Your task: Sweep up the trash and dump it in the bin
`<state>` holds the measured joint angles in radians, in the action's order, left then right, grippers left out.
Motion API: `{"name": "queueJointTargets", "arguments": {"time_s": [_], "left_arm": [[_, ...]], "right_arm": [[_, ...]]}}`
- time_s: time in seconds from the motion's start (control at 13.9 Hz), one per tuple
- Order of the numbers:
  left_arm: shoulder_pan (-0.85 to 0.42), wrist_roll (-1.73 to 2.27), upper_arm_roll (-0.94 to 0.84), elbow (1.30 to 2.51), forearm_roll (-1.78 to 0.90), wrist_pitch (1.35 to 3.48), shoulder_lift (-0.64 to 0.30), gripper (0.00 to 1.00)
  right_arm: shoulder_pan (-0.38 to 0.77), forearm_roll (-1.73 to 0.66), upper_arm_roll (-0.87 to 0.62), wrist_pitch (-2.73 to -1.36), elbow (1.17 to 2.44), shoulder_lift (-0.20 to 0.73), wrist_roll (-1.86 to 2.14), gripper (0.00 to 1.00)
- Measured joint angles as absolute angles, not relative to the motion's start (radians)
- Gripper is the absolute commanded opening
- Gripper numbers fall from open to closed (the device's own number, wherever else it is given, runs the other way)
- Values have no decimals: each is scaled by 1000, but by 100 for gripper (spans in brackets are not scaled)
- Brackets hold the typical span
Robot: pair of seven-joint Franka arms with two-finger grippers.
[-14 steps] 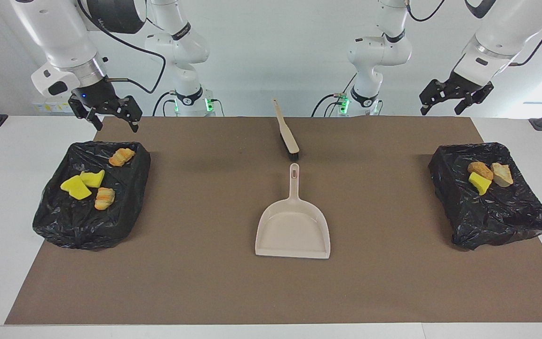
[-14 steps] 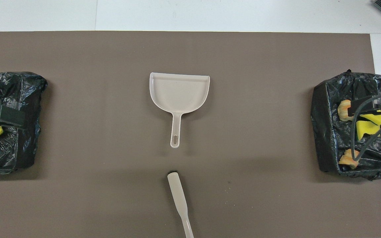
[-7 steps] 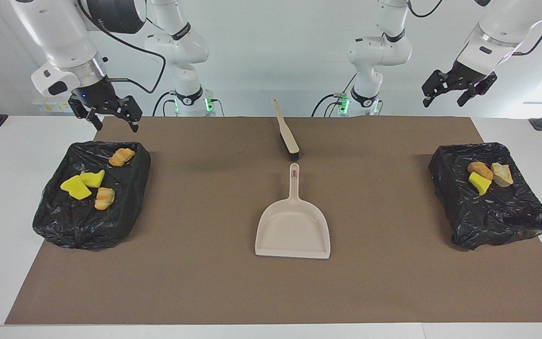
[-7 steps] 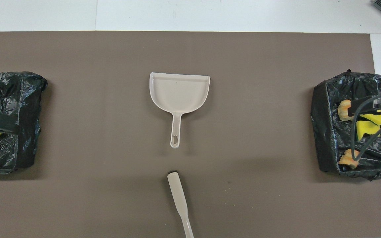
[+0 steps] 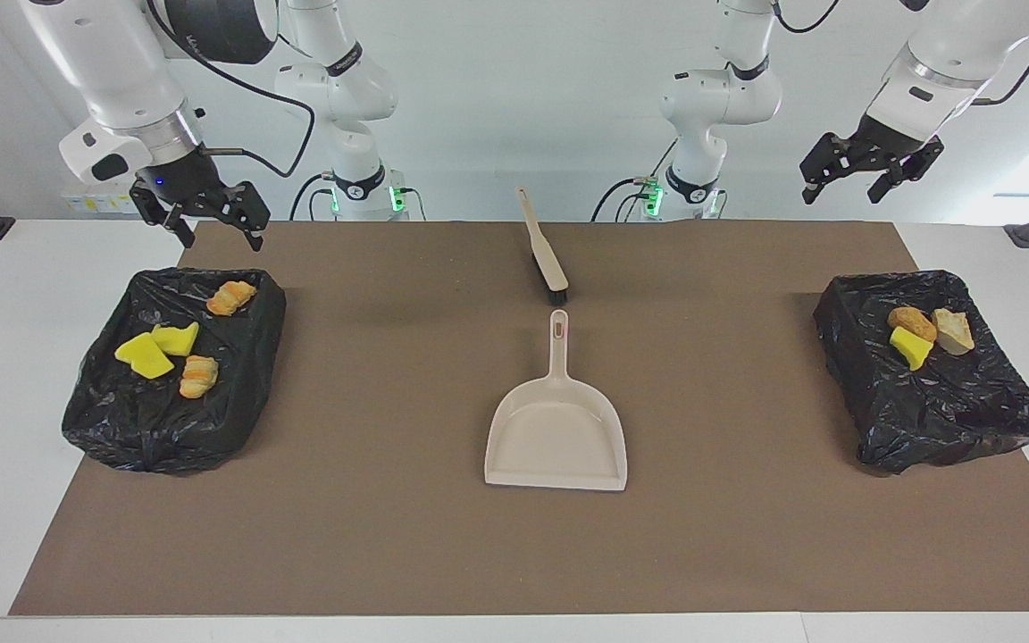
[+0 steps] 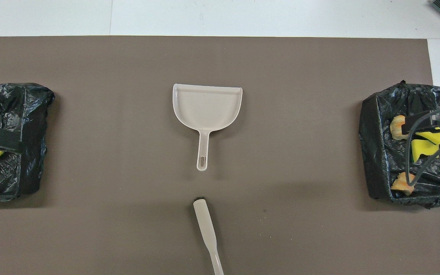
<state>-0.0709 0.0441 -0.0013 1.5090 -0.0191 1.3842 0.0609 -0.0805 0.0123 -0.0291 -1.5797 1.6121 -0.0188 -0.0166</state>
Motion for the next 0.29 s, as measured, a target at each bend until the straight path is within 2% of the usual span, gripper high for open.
{"name": "queueJointTargets", "arguments": {"time_s": [0.29], "left_arm": [[-70, 12, 4, 1509, -18, 1406, 54, 100]], "right_arm": [[-80, 12, -29, -1580, 1612, -19, -17, 100]]}}
